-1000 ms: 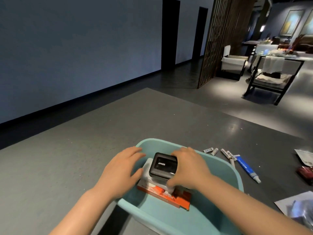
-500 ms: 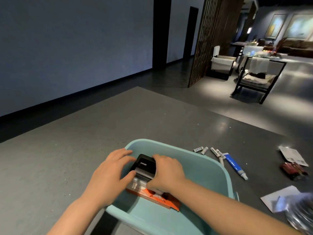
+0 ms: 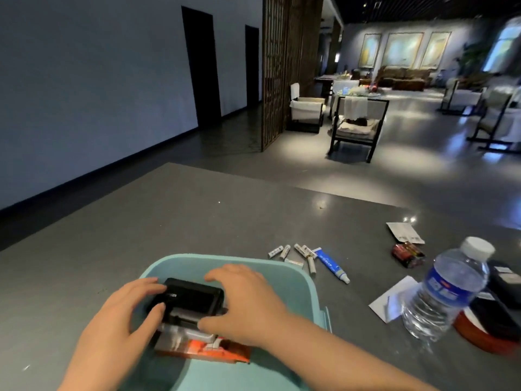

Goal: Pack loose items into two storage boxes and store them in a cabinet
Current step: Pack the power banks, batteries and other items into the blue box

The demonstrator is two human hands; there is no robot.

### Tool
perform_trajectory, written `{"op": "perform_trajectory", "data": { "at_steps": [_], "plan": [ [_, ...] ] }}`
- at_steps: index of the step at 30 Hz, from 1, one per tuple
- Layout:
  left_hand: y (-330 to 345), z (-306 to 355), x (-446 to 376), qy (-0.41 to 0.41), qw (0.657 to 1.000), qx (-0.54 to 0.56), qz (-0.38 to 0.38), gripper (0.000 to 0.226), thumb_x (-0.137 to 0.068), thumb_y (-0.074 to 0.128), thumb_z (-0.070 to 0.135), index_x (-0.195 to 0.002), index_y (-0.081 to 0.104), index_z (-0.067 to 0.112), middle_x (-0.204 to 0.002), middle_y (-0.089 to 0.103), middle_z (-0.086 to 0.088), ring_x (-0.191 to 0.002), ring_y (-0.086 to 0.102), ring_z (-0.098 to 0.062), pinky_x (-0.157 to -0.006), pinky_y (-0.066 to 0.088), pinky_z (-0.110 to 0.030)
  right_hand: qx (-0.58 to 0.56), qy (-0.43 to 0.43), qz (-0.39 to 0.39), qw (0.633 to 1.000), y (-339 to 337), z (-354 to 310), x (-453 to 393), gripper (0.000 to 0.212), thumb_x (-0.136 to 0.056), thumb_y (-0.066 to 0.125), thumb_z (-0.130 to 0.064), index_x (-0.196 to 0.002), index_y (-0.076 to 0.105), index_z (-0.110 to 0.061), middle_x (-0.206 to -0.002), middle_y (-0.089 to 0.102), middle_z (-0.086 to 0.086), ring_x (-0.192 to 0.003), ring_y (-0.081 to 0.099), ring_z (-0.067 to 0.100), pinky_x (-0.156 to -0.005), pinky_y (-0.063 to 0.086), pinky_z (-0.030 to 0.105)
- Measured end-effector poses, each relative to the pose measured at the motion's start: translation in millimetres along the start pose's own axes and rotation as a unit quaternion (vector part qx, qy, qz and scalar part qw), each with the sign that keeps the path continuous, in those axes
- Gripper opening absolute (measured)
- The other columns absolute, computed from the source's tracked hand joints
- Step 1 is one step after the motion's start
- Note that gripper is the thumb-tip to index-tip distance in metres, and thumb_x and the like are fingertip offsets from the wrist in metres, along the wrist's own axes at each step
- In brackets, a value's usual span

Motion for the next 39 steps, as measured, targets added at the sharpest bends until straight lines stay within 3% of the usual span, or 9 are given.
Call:
{"op": "perform_trajectory", "data": {
  "at_steps": [3, 8, 10, 19, 22, 26, 29, 33, 39],
  "plan": [
    [11, 54, -17, 0.082, 0.995, 0.053, 0.002, 0.017, -0.081, 0.067, 0.031, -0.096, 0.066, 0.038, -0.116, 0.057, 0.03, -0.109, 0.051, 0.008, -0.086, 0.038, -0.02, -0.087, 0.022, 0.115, 0.989, -55, 25, 43, 0.036, -0.074, 0.07, -0.036, -0.109, 0.065, -0.032, -0.106, 0.062, -0.018, -0.103, 0.054, 0.001, -0.094, 0.039, 0.021],
    [59, 131, -65, 0.181, 0.979, 0.038, -0.082, 0.034, -0.078, 0.046, 0.051, -0.101, 0.065, 0.035, -0.112, 0.056, 0.028, -0.106, 0.049, 0.007, -0.086, 0.036, -0.014, -0.129, 0.149, 0.248, 0.949, -100, 116, 87, 0.022, -0.067, 0.071, -0.026, -0.087, 0.069, -0.034, -0.087, 0.067, -0.02, -0.085, 0.062, 0.001, -0.082, 0.049, 0.022],
    [88, 147, -86, 0.194, 0.973, 0.026, -0.12, 0.034, -0.078, 0.048, 0.048, -0.102, 0.065, 0.032, -0.109, 0.059, 0.023, -0.106, 0.05, 0.004, -0.09, 0.031, -0.007, -0.114, 0.184, 0.24, 0.946, -101, 144, 96, 0.029, -0.07, 0.076, -0.016, -0.084, 0.066, -0.04, -0.086, 0.067, -0.022, -0.083, 0.062, 0.0, -0.081, 0.05, 0.024],
    [219, 130, -165, 0.145, 0.94, -0.111, -0.287, 0.027, -0.085, 0.059, 0.027, -0.112, 0.06, 0.033, -0.119, 0.058, 0.007, -0.113, 0.054, -0.017, -0.092, 0.045, -0.034, -0.056, 0.241, 0.107, 0.963, -65, 219, 73, 0.038, -0.075, 0.064, -0.013, -0.093, 0.058, -0.046, -0.103, 0.059, -0.017, -0.081, 0.055, -0.014, -0.08, 0.042, 0.009],
    [260, 109, -181, 0.134, 0.905, -0.176, -0.364, 0.041, -0.083, 0.059, 0.025, -0.124, 0.053, 0.026, -0.128, 0.052, -0.002, -0.119, 0.051, -0.023, -0.094, 0.043, -0.032, -0.002, 0.257, 0.078, 0.963, -51, 236, 39, 0.041, -0.079, 0.06, -0.024, -0.117, 0.059, -0.037, -0.115, 0.055, -0.016, -0.102, 0.054, -0.001, -0.09, 0.041, 0.019],
    [296, 90, -189, 0.138, 0.867, -0.184, -0.442, 0.069, -0.076, 0.066, 0.018, -0.139, 0.038, 0.027, -0.136, 0.041, -0.005, -0.128, 0.042, -0.025, -0.104, 0.038, -0.035, 0.043, 0.223, 0.069, 0.971, -31, 239, -11, 0.038, -0.084, 0.055, -0.026, -0.121, 0.058, -0.031, -0.124, 0.055, -0.007, -0.12, 0.049, 0.016, -0.094, 0.043, 0.032],
    [306, 85, -191, 0.154, 0.857, -0.166, -0.462, 0.083, -0.068, 0.073, 0.015, -0.14, 0.036, 0.033, -0.132, 0.039, -0.003, -0.127, 0.036, -0.024, -0.106, 0.036, -0.034, 0.083, 0.221, 0.037, 0.971, -15, 244, -34, 0.035, -0.086, 0.055, -0.028, -0.121, 0.056, -0.026, -0.123, 0.052, -0.003, -0.117, 0.048, 0.02, -0.09, 0.043, 0.033],
    [312, 83, -182, 0.182, 0.848, -0.147, -0.476, 0.067, -0.075, 0.062, 0.01, -0.135, 0.042, 0.03, -0.128, 0.039, -0.005, -0.122, 0.035, -0.024, -0.102, 0.032, -0.025, 0.095, 0.248, 0.03, 0.964, -4, 253, -43, 0.027, -0.086, 0.057, -0.036, -0.111, 0.059, -0.025, -0.118, 0.049, -0.001, -0.114, 0.046, 0.021, -0.078, 0.04, 0.031],
    [315, 80, -188, 0.168, 0.856, -0.134, -0.47, 0.066, -0.068, 0.071, 0.01, -0.126, 0.048, 0.029, -0.124, 0.04, -0.005, -0.12, 0.038, -0.025, -0.101, 0.037, -0.03, 0.067, 0.288, 0.049, 0.954, -3, 256, -28, 0.022, -0.089, 0.053, -0.04, -0.1, 0.06, -0.022, -0.118, 0.05, -0.003, -0.105, 0.057, 0.02, -0.067, 0.032, 0.029]
  ]
}}
Point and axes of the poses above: each hand's wrist, its own x-axis away from the middle knuckle, its own y-axis out of the palm, z = x × y, the point moved 7 cm from there along -x, towards the middle knuckle
